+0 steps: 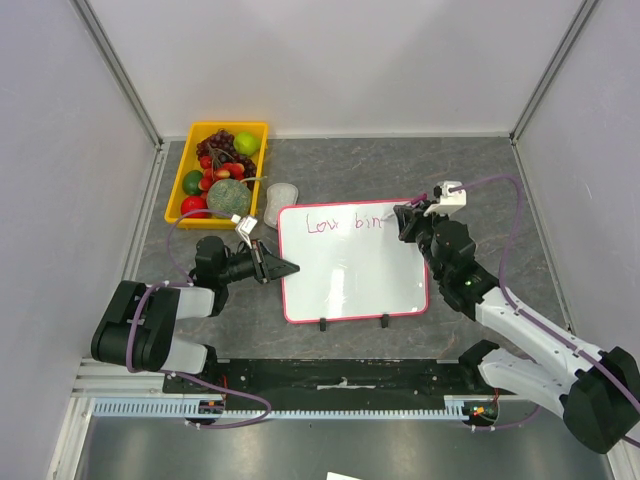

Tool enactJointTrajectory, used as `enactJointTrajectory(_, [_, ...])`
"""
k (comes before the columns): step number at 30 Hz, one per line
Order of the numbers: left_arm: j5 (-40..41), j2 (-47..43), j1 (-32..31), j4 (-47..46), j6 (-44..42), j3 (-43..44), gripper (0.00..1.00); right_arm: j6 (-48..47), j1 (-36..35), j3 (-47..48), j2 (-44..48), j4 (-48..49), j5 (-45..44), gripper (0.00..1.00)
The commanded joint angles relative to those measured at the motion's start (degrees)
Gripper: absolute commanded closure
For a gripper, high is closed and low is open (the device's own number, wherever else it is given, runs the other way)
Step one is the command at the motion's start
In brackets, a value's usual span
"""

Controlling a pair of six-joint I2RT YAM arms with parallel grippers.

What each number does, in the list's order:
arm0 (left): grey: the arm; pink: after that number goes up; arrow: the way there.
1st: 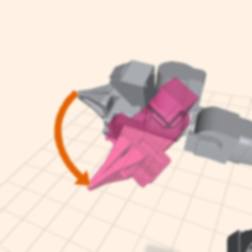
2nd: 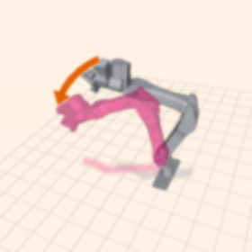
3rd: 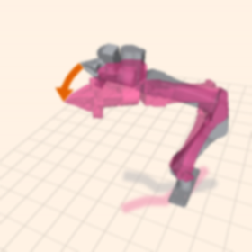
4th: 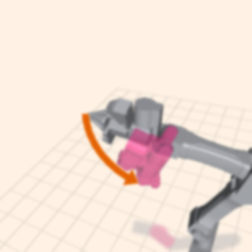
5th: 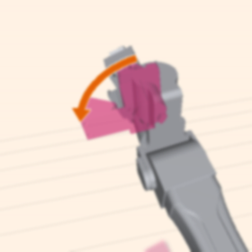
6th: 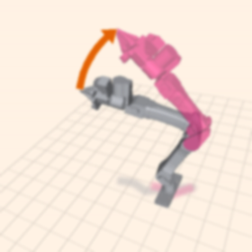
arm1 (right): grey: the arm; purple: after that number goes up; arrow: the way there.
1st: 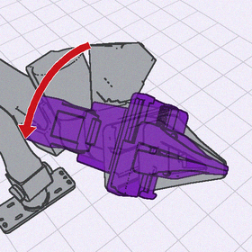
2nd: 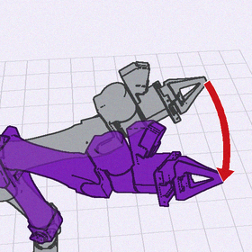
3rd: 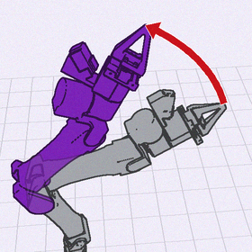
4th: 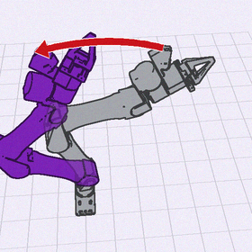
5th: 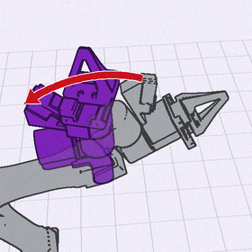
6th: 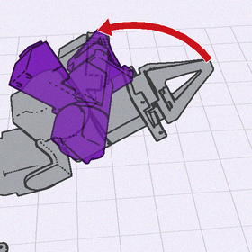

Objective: Write a sentence on the whiteboard
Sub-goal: Write with the whiteboard marker on the whiteboard.

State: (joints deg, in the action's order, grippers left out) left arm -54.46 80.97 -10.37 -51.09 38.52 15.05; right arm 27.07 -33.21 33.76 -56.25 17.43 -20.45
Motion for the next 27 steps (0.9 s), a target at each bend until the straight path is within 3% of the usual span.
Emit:
enactJointTrajectory(1, [1.7, -0.5, -0.2, -0.2, -3.2, -0.1, 0.98, 0.1, 0.2, -1.8, 1.2, -0.5, 1.2, 1.00])
enactJointTrajectory(9, [1.7, -0.5, -0.1, -0.2, -3.2, -0.1, 0.98, 0.4, 0.2, -4.1, 3.3, -1.7, -0.1, 1.00])
enactJointTrajectory(27, [1.7, -0.5, -0.1, -0.2, -3.3, -0.1, 0.98, -1.5, 0.5, 1.5, 3.5, -2.2, -2.1, 1.00])
